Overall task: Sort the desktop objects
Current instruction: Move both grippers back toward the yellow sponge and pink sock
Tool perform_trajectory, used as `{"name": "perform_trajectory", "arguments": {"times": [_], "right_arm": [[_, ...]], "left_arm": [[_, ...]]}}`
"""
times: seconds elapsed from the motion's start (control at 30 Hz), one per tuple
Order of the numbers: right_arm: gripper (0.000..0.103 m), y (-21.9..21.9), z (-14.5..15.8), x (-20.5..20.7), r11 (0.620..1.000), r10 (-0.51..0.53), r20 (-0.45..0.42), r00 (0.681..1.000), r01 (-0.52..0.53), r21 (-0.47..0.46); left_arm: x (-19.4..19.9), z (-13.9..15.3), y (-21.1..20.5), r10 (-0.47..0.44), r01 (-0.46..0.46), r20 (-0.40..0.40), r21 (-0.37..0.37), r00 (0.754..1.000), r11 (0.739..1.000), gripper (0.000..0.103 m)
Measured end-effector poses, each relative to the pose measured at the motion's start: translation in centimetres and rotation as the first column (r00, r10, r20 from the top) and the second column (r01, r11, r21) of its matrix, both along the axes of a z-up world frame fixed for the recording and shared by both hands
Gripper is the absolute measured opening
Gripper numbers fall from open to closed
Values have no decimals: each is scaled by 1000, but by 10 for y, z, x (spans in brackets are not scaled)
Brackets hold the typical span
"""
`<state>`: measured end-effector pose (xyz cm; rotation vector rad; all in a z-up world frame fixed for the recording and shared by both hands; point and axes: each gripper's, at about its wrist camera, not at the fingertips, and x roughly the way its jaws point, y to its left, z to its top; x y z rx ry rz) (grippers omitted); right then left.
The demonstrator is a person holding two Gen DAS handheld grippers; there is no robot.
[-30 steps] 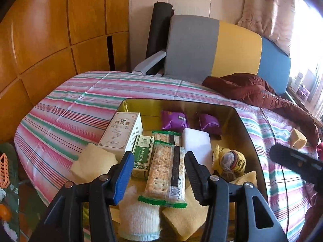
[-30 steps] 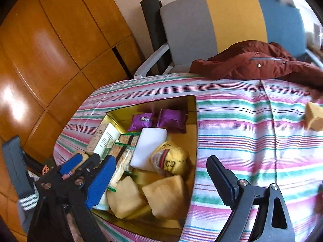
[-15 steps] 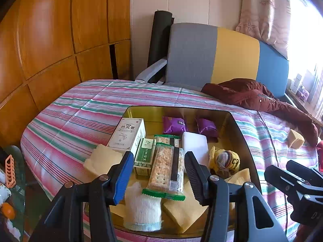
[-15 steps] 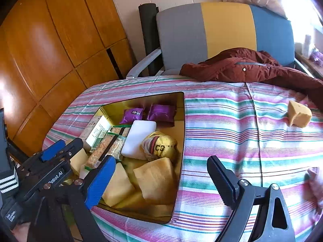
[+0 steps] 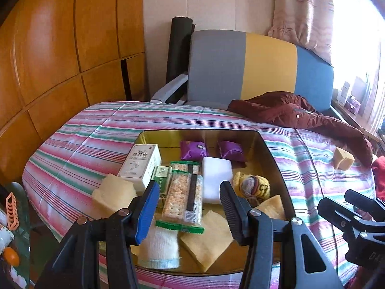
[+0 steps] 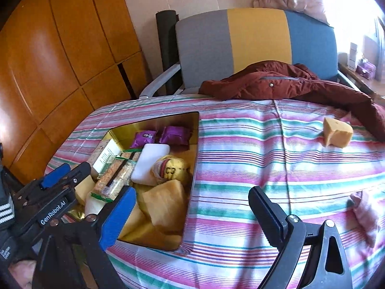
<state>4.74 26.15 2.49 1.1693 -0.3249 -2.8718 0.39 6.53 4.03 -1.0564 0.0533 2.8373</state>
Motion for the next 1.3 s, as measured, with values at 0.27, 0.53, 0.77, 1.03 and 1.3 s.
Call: {"name": "perform_trajectory", "arguments": {"times": [0.27, 0.53, 0.77, 1.03, 1.3], "right_arm": [[97, 34, -13, 21, 997, -70, 46, 997, 68, 35], [97, 104, -38, 53, 977, -213, 151, 965, 215, 5], [97, 179, -39, 83, 929, -354, 209, 912, 368, -30], [101, 263, -35, 93, 890, -440, 306, 844, 456, 22], [101, 276, -67, 38, 951, -305, 457, 835, 295, 96]], "left_arm": [[8, 2, 21, -70, 70, -1, -6, 998, 997, 53], [20, -3, 54, -205, 205, 17, -6, 979, 979, 53], [33, -5, 89, -353, 353, 22, 1, 935, 936, 53], [36, -11, 127, -448, 449, 52, 6, 892, 894, 53], [33, -18, 163, -503, 504, 94, 11, 859, 863, 53]]}}
